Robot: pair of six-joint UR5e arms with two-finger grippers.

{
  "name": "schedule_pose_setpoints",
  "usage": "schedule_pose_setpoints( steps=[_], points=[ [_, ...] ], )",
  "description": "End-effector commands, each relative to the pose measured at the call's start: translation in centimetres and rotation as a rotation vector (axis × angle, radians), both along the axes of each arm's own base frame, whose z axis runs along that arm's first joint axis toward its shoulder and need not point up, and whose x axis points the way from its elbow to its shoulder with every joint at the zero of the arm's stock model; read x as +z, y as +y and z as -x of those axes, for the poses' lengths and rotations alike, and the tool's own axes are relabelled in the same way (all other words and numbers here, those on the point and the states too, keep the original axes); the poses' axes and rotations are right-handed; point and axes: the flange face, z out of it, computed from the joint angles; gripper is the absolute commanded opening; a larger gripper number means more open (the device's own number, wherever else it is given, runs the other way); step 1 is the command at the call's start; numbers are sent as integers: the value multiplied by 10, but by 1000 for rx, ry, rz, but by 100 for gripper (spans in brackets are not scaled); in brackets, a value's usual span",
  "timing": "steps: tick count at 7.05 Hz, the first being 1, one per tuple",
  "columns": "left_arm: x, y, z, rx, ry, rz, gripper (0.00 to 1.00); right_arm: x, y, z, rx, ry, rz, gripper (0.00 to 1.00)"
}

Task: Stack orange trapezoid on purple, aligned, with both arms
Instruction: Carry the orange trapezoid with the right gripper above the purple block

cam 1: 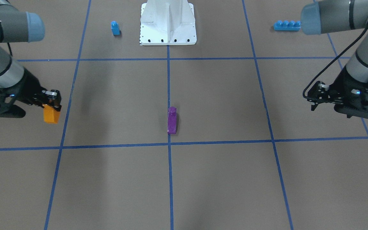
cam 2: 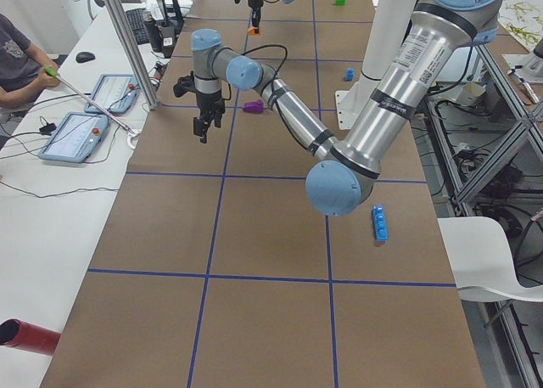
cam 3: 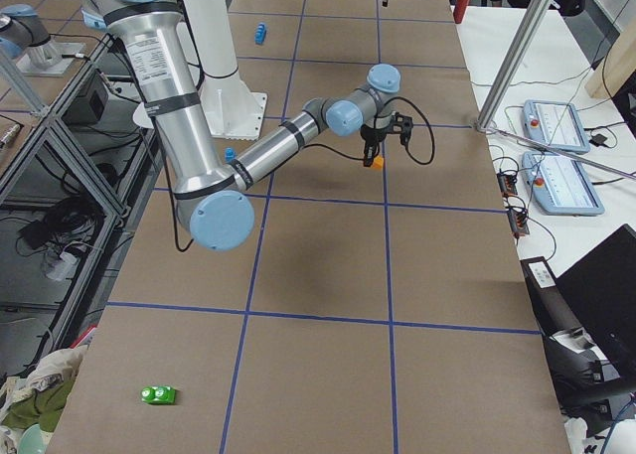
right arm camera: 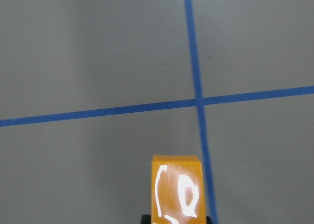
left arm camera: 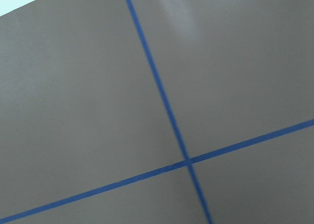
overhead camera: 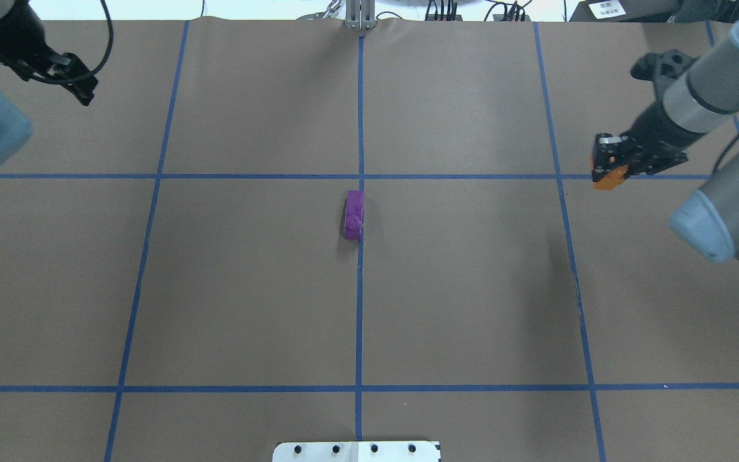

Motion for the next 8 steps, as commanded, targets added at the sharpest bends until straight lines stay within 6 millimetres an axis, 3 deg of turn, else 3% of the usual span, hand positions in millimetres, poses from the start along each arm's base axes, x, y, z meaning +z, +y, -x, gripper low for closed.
schedule_pose_setpoints(
  steps=[1,2,3,4,5,6,8],
  points=[
    [70,9,56,61,-38,14,100,-121,-5,106,41,-48,51,0],
    [98,14,70,99,-30,5,100,-160,-10,155,86,-40,101,0],
    [124,10,88,100,-36,11,100,-185,-4,184,74,-38,85,0],
    [139,12,93,117,-41,7,100,-199,4,214,81,-17,76,0],
    [143,13,94,115,-42,15,100,-213,12,260,101,32,59,0],
    [149,12,95,114,-45,27,100,-230,7,294,92,65,70,0],
    [151,12,95,112,-44,31,100,-222,12,306,67,83,67,0]
  ],
)
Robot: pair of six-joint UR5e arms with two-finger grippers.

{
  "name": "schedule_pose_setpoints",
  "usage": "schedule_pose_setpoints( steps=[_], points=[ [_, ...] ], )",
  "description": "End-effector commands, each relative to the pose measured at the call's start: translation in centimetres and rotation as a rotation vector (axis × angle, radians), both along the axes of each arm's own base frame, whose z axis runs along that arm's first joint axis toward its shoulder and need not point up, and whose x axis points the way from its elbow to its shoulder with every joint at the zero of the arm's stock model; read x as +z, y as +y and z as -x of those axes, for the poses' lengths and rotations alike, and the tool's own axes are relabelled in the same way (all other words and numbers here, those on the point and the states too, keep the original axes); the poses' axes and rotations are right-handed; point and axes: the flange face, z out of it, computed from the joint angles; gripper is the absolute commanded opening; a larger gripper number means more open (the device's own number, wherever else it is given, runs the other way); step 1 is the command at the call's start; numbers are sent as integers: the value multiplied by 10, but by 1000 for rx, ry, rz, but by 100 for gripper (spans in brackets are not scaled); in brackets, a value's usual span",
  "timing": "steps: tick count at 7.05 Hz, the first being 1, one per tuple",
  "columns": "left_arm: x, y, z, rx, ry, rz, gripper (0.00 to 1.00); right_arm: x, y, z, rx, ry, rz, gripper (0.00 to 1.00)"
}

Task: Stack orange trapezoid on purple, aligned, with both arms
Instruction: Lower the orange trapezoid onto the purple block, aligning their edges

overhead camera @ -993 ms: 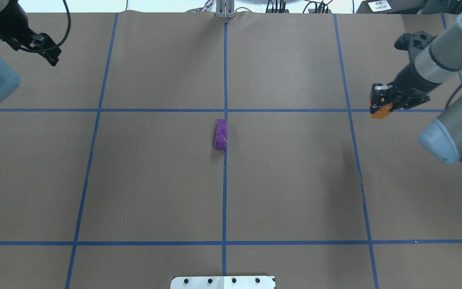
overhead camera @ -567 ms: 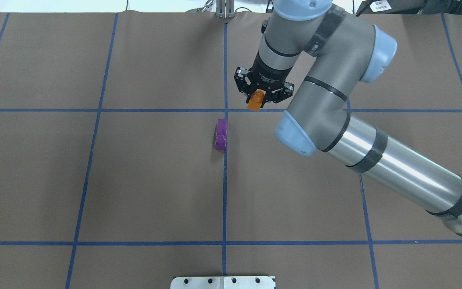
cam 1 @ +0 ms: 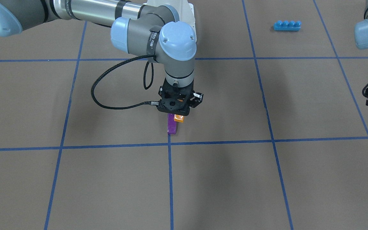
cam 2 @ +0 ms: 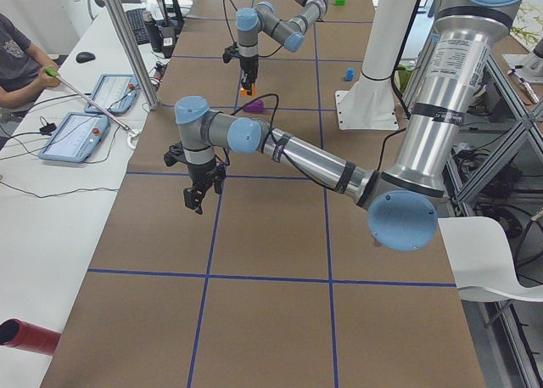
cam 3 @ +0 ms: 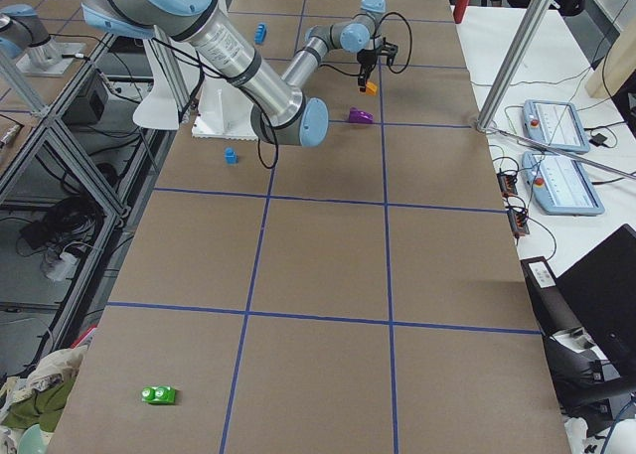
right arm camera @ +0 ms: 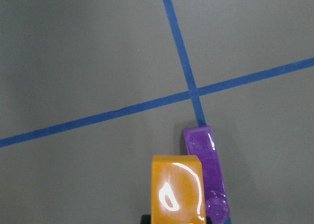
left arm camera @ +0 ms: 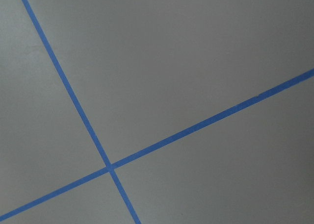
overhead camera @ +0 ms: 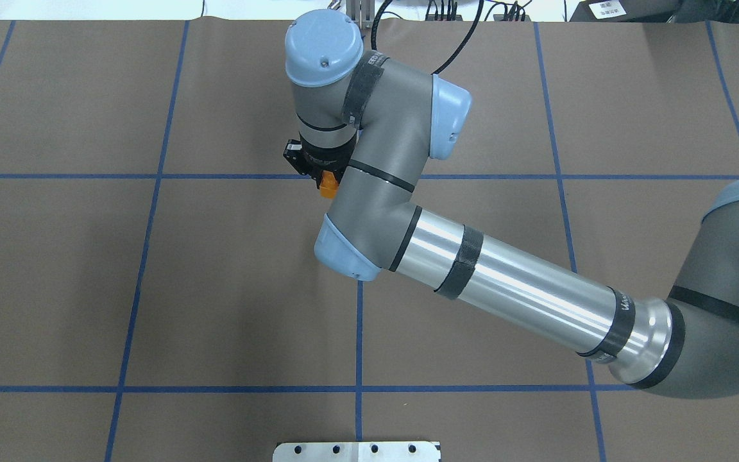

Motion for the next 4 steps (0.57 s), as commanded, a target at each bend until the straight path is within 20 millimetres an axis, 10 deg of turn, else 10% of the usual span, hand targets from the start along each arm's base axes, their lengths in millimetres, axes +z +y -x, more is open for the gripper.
schedule_pose_setpoints(
  steps=[1,4],
  points=[
    [2,1,-3,6,39,19,100,10,0,9,-35,24,-20,0],
    [-1,2,-6,11,72,29,100,49,-3,6,-52,67,-33,0]
  ],
)
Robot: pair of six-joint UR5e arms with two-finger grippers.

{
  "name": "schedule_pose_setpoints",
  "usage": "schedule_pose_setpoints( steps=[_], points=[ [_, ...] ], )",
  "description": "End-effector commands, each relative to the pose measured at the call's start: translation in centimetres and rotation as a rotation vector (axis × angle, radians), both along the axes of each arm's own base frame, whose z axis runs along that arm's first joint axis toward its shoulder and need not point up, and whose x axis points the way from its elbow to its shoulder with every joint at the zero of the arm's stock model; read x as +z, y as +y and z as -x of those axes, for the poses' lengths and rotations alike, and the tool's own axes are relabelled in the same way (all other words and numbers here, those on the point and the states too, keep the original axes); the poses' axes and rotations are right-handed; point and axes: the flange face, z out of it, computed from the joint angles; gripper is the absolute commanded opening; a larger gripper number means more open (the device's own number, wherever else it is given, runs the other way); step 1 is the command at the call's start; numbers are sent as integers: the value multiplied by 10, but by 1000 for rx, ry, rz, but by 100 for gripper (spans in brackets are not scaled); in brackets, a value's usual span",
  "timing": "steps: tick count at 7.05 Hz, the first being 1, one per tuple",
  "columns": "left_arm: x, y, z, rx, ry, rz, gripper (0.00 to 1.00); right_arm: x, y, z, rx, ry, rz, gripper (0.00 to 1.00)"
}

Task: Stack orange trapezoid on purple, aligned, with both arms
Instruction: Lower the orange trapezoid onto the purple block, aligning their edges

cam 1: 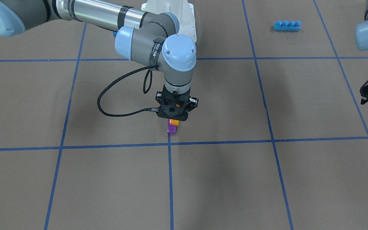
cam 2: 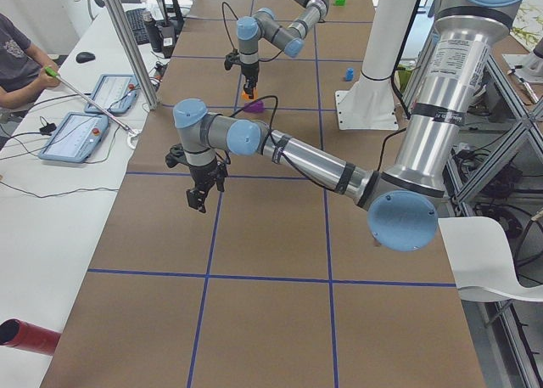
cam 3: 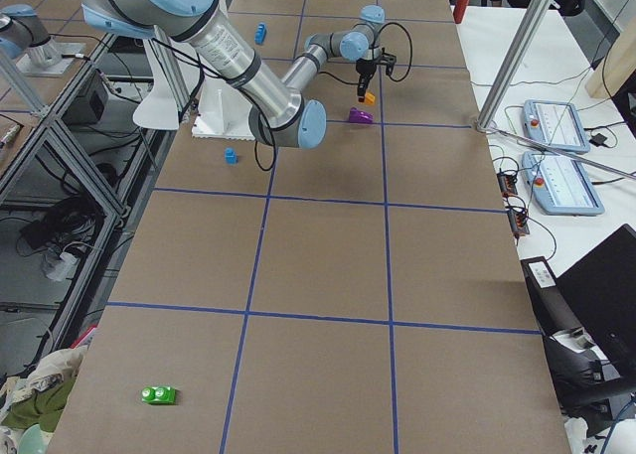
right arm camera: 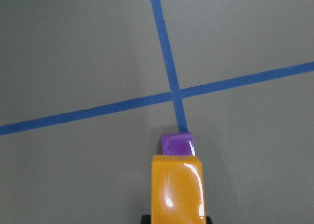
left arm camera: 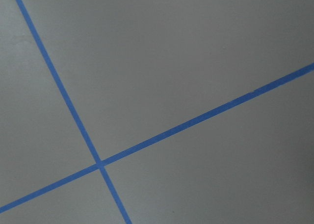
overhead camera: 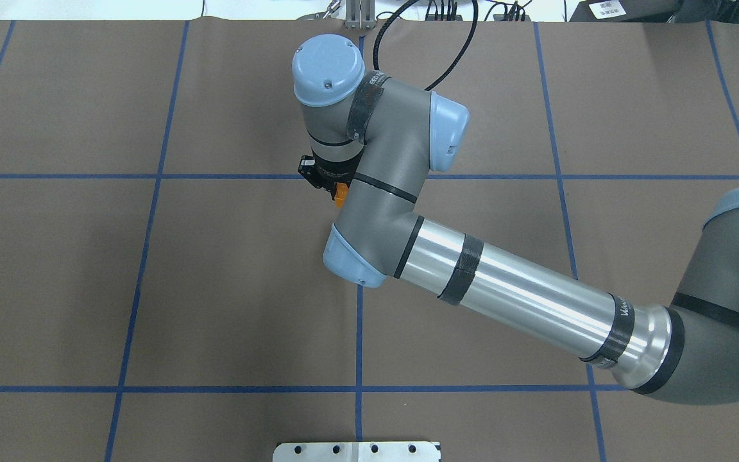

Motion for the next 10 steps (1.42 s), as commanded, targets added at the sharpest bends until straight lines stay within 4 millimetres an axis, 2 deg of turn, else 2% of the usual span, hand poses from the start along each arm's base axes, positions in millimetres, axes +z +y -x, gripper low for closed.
schedule_pose_setpoints(
  steps=[1,5,9,10],
  points=[
    [-1,0,0,-1,5,0,100,11,-1,-1,-7,11,-3,0],
    [-4,-2,0,-1,7,-4,100,19,3,3,-32,16,-12,0],
    [-4,-2,0,-1,7,-4,100,14,9,2,-42,1,-16,0],
    [-4,-2,0,-1,7,-4,100,18,10,3,-43,7,-14,0]
  ],
)
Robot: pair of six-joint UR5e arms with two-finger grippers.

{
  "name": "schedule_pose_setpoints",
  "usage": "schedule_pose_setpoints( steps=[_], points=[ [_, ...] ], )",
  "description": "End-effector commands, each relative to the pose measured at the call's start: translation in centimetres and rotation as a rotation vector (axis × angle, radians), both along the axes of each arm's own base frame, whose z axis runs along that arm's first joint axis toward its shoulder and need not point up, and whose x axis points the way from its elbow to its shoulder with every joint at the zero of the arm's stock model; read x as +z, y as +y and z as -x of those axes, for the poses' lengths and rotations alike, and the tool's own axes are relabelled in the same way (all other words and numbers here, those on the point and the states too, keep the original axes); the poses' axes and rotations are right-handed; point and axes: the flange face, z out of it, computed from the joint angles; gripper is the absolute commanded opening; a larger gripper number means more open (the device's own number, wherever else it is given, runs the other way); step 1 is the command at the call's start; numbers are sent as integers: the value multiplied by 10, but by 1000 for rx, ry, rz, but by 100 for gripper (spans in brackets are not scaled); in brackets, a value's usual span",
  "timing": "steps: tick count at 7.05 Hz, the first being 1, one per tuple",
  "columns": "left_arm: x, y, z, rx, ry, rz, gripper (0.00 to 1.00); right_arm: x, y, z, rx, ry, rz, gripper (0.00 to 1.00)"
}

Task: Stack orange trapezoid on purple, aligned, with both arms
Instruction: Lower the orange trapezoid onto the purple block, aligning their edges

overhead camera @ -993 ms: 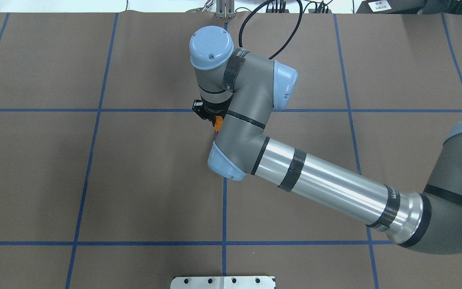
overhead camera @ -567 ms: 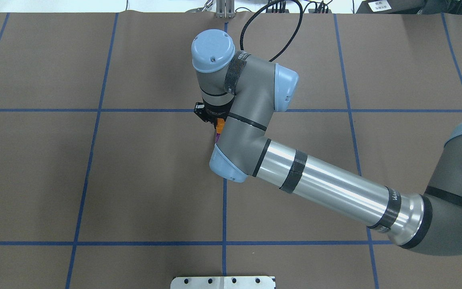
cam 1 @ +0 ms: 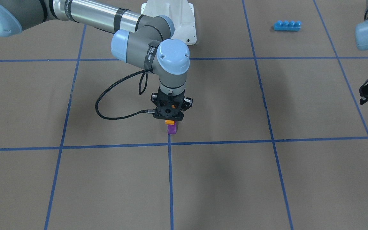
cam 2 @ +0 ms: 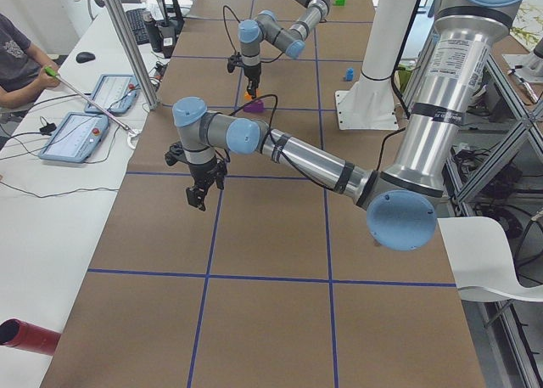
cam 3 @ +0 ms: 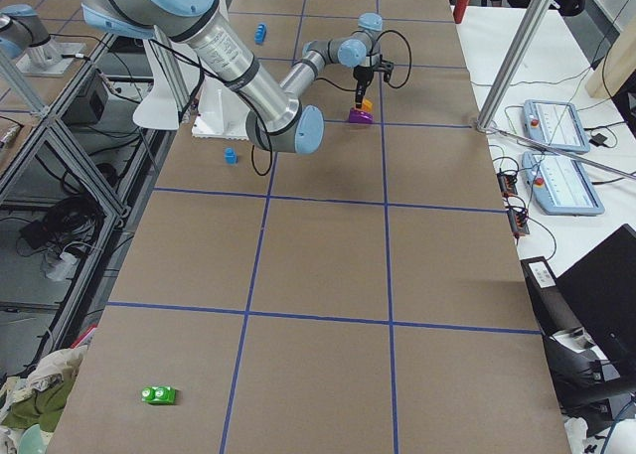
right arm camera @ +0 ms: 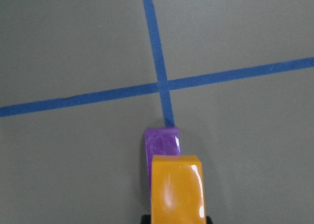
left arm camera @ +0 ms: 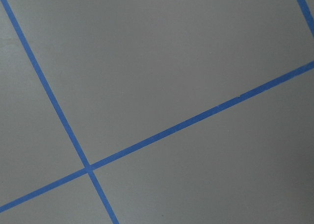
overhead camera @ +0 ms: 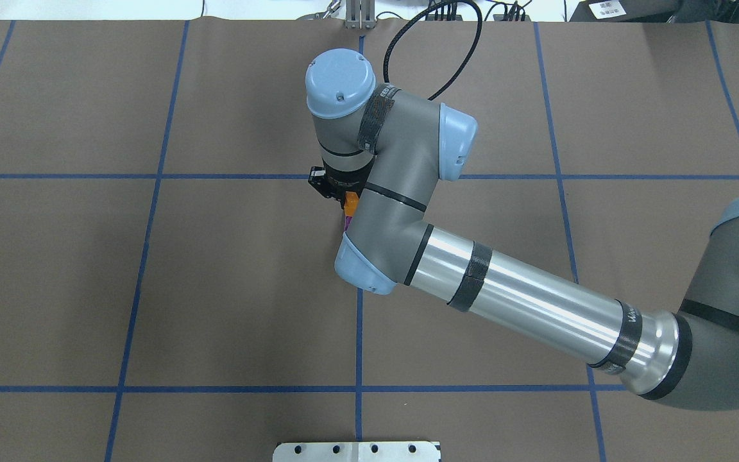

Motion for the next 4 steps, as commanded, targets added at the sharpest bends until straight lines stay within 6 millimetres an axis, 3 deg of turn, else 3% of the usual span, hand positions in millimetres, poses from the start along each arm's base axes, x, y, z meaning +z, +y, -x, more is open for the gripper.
schedule_pose_setpoints(
  steps=[1,4],
  points=[
    [-1,0,0,0,0,-1,100,5,5,4,-7,5,1,0],
    [-1,0,0,-1,0,-1,100,10,7,8,-11,15,-3,0]
  ],
)
